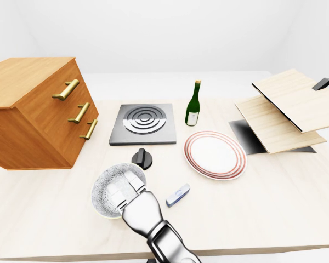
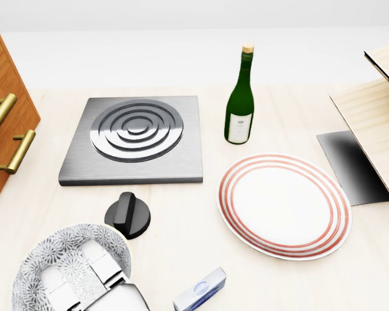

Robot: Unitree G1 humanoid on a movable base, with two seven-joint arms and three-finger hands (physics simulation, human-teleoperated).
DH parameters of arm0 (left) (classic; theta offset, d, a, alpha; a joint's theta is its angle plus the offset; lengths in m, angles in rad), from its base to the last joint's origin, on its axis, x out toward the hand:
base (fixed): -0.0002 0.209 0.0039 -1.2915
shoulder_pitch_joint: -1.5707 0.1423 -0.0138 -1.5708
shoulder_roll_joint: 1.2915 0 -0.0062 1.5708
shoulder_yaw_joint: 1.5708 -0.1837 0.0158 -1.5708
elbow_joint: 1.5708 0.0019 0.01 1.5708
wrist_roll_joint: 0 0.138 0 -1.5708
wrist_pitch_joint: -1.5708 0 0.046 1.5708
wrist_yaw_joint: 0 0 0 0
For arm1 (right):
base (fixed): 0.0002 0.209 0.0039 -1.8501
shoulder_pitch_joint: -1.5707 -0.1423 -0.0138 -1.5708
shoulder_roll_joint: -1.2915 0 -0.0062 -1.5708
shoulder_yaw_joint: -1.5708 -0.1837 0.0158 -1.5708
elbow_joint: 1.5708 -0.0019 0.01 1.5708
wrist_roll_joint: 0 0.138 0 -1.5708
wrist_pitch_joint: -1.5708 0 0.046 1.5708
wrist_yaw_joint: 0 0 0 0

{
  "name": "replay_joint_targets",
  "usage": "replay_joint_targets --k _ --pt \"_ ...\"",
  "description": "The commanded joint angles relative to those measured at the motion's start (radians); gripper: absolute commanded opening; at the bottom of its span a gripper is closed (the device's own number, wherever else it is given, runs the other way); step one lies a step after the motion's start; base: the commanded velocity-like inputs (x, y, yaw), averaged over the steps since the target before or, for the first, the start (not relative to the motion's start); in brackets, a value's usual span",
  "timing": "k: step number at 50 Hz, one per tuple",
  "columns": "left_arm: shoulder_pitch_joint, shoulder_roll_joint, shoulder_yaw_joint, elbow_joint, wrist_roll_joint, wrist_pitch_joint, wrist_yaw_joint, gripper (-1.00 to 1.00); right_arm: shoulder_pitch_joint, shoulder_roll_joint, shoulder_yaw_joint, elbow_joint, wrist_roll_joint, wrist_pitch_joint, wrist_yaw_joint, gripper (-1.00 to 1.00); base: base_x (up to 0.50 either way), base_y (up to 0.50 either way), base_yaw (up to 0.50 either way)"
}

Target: Pick up the akita bowl and put it on the plate.

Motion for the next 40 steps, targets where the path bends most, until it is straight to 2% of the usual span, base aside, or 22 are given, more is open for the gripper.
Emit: replay_joint_targets --k 1,26,27,35,40 --pt "0.0 0.0 0.0 0.0 -0.003 0.0 0.0 1.0 -0.011 0.012 -0.003 0.007 0.023 0.0 0.027 1.0 0.0 0.0 0.0" --pt "0.0 0.0 0.0 0.0 -0.003 0.0 0.001 1.0 -0.011 0.012 -0.003 0.007 0.023 0.0 0.027 1.0 0.0 0.0 0.0" --pt "0.001 0.001 0.0 0.0 -0.003 0.0 0.0 1.0 -0.01 0.026 -0.003 0.013 -0.007 0.0 0.02 1.0 0.0 0.0 0.0" --pt "0.0 0.0 0.0 0.0 -0.001 0.0 0.0 1.0 -0.062 0.075 -0.056 0.161 0.017 0.0 0.197 1.0 0.0 0.0 0.0" --pt "0.0 0.0 0.0 0.0 -0.001 0.0 0.0 1.0 -0.073 0.085 -0.07 0.182 0.033 0.0 0.231 1.0 0.0 0.0 0.0"
